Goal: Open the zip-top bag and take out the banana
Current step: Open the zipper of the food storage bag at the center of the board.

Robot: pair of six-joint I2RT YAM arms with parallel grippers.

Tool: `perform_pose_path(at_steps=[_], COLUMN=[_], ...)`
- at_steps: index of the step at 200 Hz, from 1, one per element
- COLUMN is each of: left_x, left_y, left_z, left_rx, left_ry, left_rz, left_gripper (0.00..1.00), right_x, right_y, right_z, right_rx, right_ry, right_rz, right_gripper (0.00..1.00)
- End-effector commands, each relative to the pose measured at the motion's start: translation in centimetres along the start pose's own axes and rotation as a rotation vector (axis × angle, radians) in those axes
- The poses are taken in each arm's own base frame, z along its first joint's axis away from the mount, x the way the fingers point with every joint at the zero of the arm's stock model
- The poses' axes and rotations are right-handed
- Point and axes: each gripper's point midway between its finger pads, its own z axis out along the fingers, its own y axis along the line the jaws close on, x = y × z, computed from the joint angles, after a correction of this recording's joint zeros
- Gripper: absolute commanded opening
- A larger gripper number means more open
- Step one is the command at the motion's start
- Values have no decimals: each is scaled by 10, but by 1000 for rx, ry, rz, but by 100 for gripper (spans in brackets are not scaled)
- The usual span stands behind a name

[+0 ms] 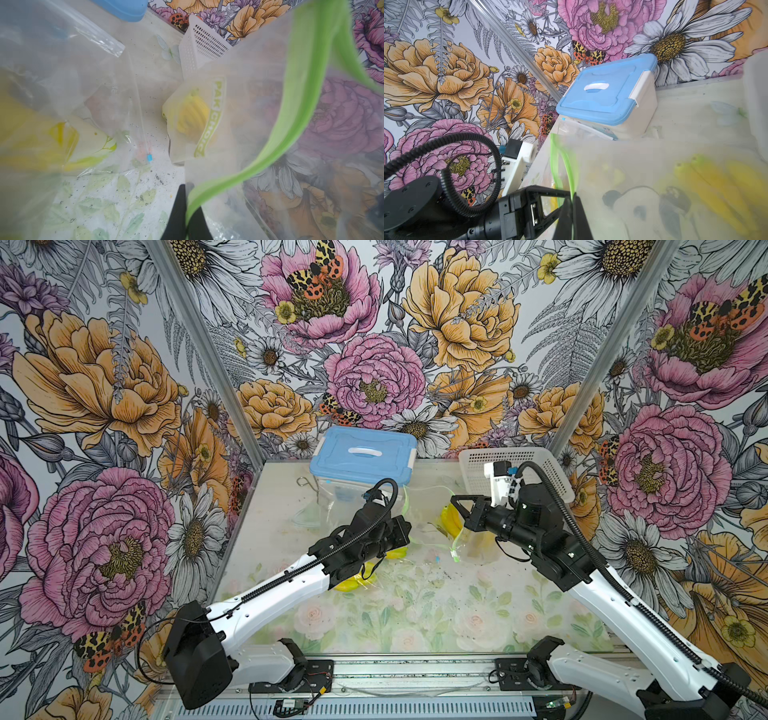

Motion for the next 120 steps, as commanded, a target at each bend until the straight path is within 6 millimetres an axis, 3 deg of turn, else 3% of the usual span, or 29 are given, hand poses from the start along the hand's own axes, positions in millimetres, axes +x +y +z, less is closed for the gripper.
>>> perform_pose_path(at_steps=[1, 38, 73, 94, 120], left_x=[-8, -1, -11, -31, -50], left_y=[21, 34, 8, -5, -21], left_z=[-15, -22, -28, -48, -69], left_rx=[-62, -72, -1, -4, 18], left_ry=[-67, -77, -83, -107, -106], left_rz=[-36, -91, -6, 106, 243], left_gripper=[2, 3, 58, 74, 83], right_x=[-14, -19, -4, 7, 29], right_y=[-18, -23, -3, 4, 4], right_z=[-9, -17, -6, -9, -12], right_rx=[104, 140, 19, -33, -71], right_ry=[-78, -117, -16, 22, 78], right_rz=[-18, -25, -41, -35, 11], right_gripper=[0, 0, 0, 0, 0])
